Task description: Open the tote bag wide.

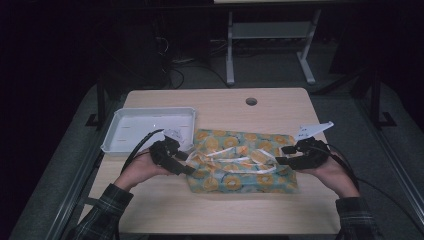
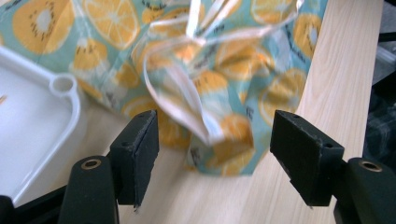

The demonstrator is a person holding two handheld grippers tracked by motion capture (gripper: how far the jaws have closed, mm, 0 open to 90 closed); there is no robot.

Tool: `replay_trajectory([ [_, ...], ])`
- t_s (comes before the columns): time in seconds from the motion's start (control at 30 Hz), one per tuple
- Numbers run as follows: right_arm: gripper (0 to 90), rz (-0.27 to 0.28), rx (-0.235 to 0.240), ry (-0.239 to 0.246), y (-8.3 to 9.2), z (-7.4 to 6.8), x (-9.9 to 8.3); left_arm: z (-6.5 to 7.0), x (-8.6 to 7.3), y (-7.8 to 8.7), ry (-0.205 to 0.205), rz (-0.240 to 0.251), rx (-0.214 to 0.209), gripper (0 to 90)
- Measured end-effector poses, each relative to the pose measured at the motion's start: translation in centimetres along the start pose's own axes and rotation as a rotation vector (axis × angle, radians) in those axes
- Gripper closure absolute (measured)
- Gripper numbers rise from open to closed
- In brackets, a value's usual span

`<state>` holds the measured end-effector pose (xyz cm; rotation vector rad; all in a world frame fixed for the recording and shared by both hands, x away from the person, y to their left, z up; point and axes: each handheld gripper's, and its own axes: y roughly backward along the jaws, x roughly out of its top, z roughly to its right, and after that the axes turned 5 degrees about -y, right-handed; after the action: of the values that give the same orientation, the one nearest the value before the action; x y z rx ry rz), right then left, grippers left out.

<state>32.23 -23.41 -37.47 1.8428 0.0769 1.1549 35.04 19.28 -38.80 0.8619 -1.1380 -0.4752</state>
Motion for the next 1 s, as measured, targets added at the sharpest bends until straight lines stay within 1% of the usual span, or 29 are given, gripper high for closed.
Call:
replay_trajectory([
  [0.1, 54.3, 0.003, 0.019, 0.033, -0.6, -0.7, 0.6, 0.3, -0.8, 0.5, 0.001, -0.001, 0.015, 31.9],
  [0.13, 54.6, 0.002, 0.023, 0.040, -0.8, -0.9, 0.8, 0.3, -1.2, 0.7, -0.005, -0.005, 0.024, 31.6],
  [0.23, 55.0, -0.007, 0.028, 0.064, -1.8, -1.3, 1.5, 0.5, -2.3, 1.2, 0.007, -0.006, 0.039, 31.5],
  [0.27, 55.2, -0.009, 0.028, 0.068, -2.2, -1.3, 1.8, 0.6, -2.8, 1.3, 0.022, 0.001, 0.045, 31.3],
  [0.3, 55.4, -0.007, 0.031, 0.076, -2.6, -1.3, 2.2, 0.6, -3.2, 1.5, 0.010, -0.010, 0.047, 31.2],
  [0.37, 55.4, -0.004, 0.032, 0.080, -3.1, -1.3, 2.7, 1.0, -4.0, 1.5, 0.023, -0.008, 0.055, 30.7],
  [0.5, 56.2, 0.003, 0.031, 0.087, -4.3, -1.0, 3.7, 1.5, -5.5, 1.7, 0.023, -0.014, 0.068, 30.2],
  [0.53, 56.5, 0.005, 0.033, 0.082, -4.6, -0.9, 3.9, 1.7, -5.9, 1.6, 0.025, -0.004, 0.073, 30.2],
  [0.57, 56.5, 0.007, 0.041, 0.079, -5.1, -0.8, 4.1, 1.8, -6.1, 1.6, 0.023, -0.004, 0.078, 30.2],
  [0.63, 56.3, -0.013, 0.028, 0.082, -5.8, -0.7, 4.4, 2.0, -6.7, 1.5, 0.018, 0.007, 0.087, 30.2],
  [0.7, 56.2, -0.021, 0.031, 0.080, -6.6, -0.5, 4.7, 2.2, -7.1, 1.3, 0.018, 0.014, 0.097, 30.2],
  [0.73, 56.2, -0.019, 0.033, 0.081, -6.9, -0.5, 4.8, 2.2, -7.3, 1.2, 0.024, 0.012, 0.093, 30.2],
  [0.77, 56.8, -0.029, 0.029, 0.082, -7.3, -0.4, 5.0, 2.2, -7.4, 1.1, 0.026, 0.012, 0.089, 30.2],
  [0.8, 58.2, -0.041, 0.022, 0.086, -7.7, -0.4, 5.1, 2.2, -7.5, 1.0, 0.026, 0.008, 0.091, 30.2],
  [0.87, 61.8, -0.058, 0.023, 0.086, -8.4, -0.2, 5.2, 2.1, -7.5, 0.9, 0.019, 0.004, 0.088, 30.2],
  [0.9, 65.9, -0.070, 0.020, 0.086, -8.8, -0.2, 5.3, 2.1, -7.5, 0.8, 0.017, 0.002, 0.089, 30.2],
  [0.93, 71.5, -0.074, 0.015, 0.090, -8.9, -0.2, 5.3, 2.1, -7.5, 0.8, 0.007, -0.004, 0.088, 30.2],
  [0.97, 75.6, -0.078, 0.023, 0.091, -9.2, -0.2, 5.4, 2.2, -7.5, 0.7, 0.015, 0.002, 0.085, 30.2],
  [1.0, 81.3, -0.083, 0.031, 0.091, -9.2, -0.2, 5.4, 2.2, -7.5, 0.7, 0.011, 0.000, 0.083, 30.2],
])
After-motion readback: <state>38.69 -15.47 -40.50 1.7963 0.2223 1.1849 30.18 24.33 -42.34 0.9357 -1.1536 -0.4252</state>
